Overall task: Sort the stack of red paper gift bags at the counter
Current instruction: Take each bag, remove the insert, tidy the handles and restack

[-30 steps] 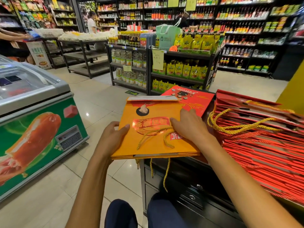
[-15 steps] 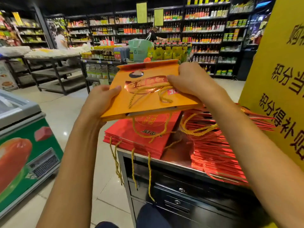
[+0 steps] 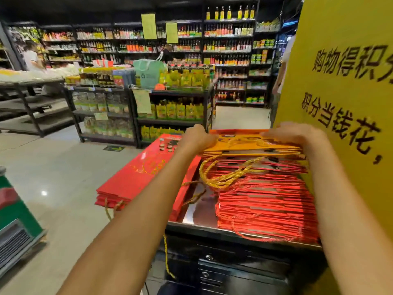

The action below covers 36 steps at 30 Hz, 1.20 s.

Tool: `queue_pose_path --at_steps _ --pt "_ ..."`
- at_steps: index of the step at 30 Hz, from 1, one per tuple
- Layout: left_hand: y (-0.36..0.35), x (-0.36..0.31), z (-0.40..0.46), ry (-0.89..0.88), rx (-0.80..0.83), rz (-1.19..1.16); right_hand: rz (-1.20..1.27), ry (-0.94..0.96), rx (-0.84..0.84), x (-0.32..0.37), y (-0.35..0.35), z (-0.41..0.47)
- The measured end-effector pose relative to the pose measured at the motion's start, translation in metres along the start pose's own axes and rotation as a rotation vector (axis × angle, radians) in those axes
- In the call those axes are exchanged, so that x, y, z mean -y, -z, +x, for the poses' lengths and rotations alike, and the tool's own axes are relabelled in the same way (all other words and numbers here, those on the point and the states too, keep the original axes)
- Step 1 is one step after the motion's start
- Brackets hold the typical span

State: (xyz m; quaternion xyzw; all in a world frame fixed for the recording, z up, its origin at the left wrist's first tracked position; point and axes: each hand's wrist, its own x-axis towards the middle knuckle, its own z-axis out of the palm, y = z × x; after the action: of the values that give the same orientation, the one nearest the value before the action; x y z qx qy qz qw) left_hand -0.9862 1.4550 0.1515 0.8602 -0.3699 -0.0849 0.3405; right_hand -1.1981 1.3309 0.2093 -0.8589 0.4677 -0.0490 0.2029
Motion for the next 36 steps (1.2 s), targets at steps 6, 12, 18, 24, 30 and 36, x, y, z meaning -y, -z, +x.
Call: queue_pose_path --at_steps 6,12,18,24,30,36 --pt "0.013 -0.008 0.011 -0.063 0.023 0.037 -0.149 0.000 0.046 -0.006 -0.005 0.022" --pt "-0.007 -0.014 -0.005 -0.211 0.521 0.153 -0.132 0.139 0.212 0.001 -0.035 0.038" --pt "-0.068 0.036 -0.017 -0.168 0.624 0.115 0.142 0.057 0.400 -0.027 -0.087 0.026" --pt "-0.054 0.031 -0.030 -0.191 0.563 0.028 0.084 0.027 0.312 -0.009 -0.074 0.005" --pt "-0.014 0.019 -0.053 -0.342 0.148 -0.233 -0.152 0.261 -0.171 0.012 -0.049 -0.014" --pt "0.044 0.080 -0.069 -0.275 0.129 -0.115 -0.104 0.616 -0.402 0.038 -0.036 -0.034"
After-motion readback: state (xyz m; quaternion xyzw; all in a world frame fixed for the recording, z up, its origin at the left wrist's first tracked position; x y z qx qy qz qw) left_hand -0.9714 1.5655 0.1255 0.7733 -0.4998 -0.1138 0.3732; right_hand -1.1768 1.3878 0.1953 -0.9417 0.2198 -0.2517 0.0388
